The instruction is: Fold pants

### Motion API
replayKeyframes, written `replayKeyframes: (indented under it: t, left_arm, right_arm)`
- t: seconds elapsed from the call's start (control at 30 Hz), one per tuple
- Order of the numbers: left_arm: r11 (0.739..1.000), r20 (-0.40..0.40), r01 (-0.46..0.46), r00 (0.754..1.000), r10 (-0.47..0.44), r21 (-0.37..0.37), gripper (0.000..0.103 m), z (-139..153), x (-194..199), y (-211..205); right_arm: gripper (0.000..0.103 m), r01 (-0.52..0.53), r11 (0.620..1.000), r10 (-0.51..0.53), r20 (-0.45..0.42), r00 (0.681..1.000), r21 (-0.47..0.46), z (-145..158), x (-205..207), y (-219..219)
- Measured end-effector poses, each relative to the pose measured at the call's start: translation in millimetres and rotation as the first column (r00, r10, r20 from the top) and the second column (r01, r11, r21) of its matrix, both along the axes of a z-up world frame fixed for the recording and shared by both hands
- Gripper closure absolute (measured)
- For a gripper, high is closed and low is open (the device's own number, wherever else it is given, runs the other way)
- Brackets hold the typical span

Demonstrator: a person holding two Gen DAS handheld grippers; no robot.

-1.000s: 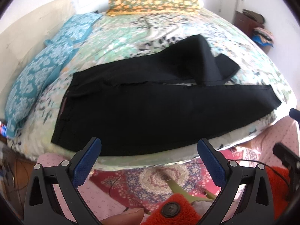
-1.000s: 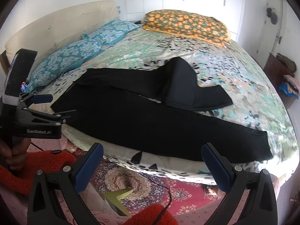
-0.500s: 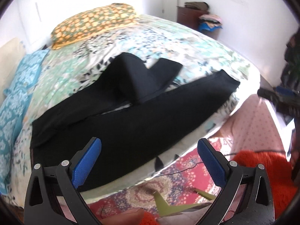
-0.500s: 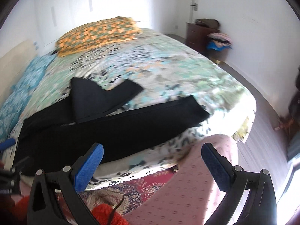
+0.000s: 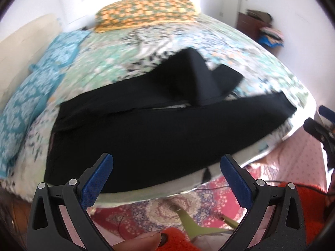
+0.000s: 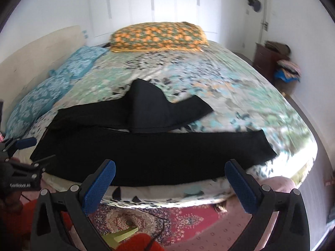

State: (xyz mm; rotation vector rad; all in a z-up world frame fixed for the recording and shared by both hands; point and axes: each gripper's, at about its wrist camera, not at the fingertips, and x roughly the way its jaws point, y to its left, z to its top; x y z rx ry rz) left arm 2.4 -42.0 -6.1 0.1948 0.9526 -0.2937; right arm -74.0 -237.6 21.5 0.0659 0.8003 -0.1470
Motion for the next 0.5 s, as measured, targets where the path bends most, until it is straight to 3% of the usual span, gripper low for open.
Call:
replayKeyframes:
  t: [0.23,0.37,0.5]
  left_arm:
    - [0.980,0.065,-0.181,0.980,0.187,-0.080,0.001,19.1,20.2,50.4]
    - [0.978,0.074,-0.196,0.977,0.201,-0.068,0.001,19.1,25.5,54.6]
    - [0.977,0.034,-0.197,0.979,0.200,-0.079,0.001,10.8,25.9,55.1]
  right_arm:
    - [0.000,-0.184,0.983,0.185,0.070,0.980,-0.026,11.4,12.1,43.6]
    - [0.000,-0.234,0.972,0.234,0.090,0.968,-0.002,11.0,20.2,48.2]
    - [0.000,-0.241,0.968,0.231,0.131,0.964,0.065,11.9,32.9,34.1]
